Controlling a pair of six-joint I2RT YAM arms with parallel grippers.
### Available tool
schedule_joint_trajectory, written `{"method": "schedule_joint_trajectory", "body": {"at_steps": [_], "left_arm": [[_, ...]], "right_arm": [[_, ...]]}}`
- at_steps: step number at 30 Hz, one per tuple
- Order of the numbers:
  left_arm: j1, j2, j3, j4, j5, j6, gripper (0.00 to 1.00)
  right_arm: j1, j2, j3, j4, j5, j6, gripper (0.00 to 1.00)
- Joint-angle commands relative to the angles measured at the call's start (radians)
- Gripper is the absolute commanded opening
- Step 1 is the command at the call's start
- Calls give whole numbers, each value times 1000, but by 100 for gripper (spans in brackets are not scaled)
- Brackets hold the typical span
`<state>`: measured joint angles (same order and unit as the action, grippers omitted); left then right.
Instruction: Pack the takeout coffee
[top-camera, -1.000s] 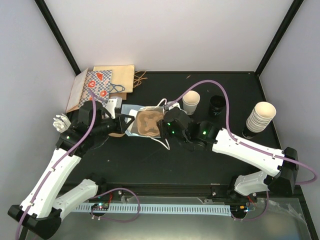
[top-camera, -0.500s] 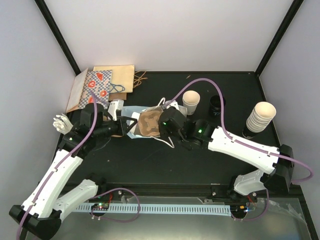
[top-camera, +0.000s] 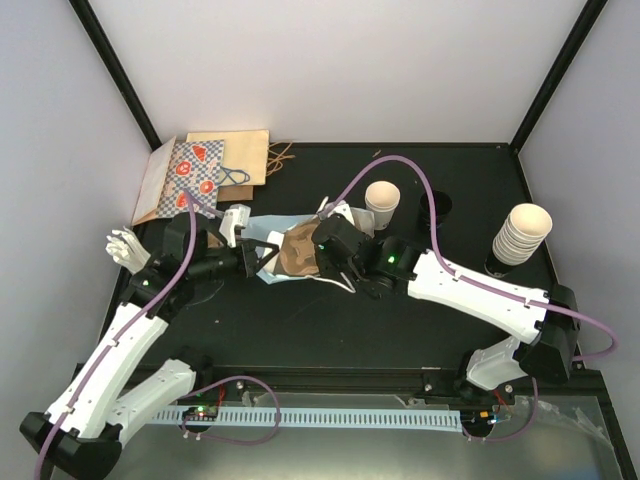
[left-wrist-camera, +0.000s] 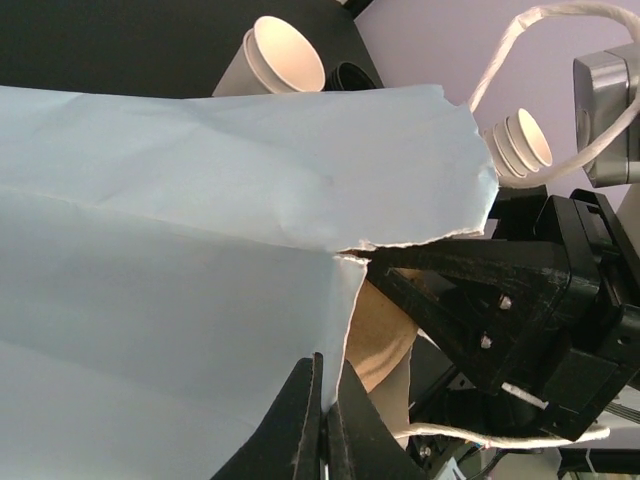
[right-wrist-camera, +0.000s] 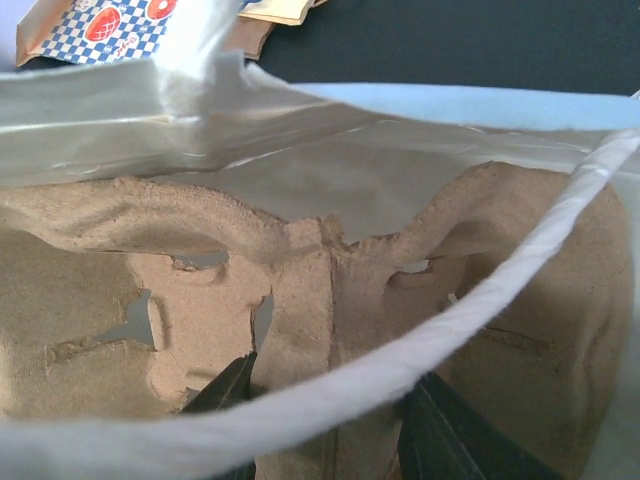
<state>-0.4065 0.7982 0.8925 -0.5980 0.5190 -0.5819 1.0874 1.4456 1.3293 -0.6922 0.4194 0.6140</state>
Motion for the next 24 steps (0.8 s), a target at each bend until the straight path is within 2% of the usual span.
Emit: {"method": "schedule_joint_trajectory", "body": {"at_steps": [1, 10, 19, 24], "left_arm": [[-3, -13, -10, 23, 59, -26, 2], [-3, -40, -58, 157, 203, -153, 2], [-13, -73, -107, 264, 306, -282, 1], [-16, -86, -162, 266, 303, -286, 2]], "right_arm": [[1, -22, 26, -36, 71, -33, 38], [20, -52, 94, -167, 131, -37, 39], [26, -76, 204, -371, 70, -27, 40], [26, -69, 171, -415, 56, -4, 40]]}}
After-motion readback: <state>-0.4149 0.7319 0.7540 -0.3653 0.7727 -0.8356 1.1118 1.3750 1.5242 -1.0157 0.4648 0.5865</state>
